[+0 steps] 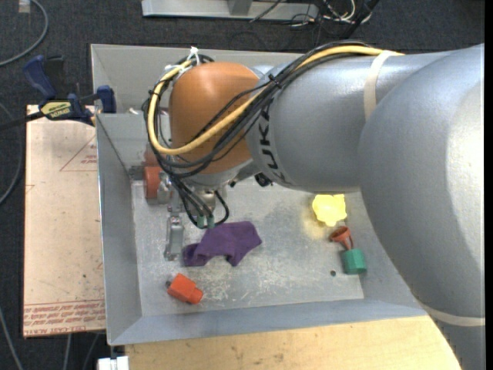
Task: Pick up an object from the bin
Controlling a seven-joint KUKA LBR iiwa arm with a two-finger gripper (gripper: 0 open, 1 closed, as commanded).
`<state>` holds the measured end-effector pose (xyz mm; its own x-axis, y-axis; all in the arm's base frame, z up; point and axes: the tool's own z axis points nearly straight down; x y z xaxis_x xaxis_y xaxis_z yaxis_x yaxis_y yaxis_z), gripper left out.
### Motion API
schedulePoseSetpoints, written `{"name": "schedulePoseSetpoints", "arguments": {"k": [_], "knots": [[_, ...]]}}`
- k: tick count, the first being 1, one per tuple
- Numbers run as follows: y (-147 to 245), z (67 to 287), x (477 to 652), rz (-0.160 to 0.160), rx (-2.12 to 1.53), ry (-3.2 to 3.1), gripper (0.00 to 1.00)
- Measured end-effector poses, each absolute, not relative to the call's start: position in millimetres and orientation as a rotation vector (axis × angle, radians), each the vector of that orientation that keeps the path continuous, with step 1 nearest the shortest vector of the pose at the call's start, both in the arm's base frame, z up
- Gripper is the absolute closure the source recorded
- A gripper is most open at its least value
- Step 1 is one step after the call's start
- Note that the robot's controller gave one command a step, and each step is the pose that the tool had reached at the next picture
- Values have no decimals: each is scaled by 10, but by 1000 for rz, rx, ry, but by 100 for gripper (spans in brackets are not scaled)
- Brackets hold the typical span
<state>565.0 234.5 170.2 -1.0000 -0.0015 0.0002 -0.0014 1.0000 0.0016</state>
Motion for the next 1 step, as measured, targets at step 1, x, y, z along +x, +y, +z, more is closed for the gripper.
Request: {"name": "schedulePoseSetpoints", "arguments": {"k": [1], "knots": [[2149, 1564, 5643, -8, 137, -3142, 0]]}}
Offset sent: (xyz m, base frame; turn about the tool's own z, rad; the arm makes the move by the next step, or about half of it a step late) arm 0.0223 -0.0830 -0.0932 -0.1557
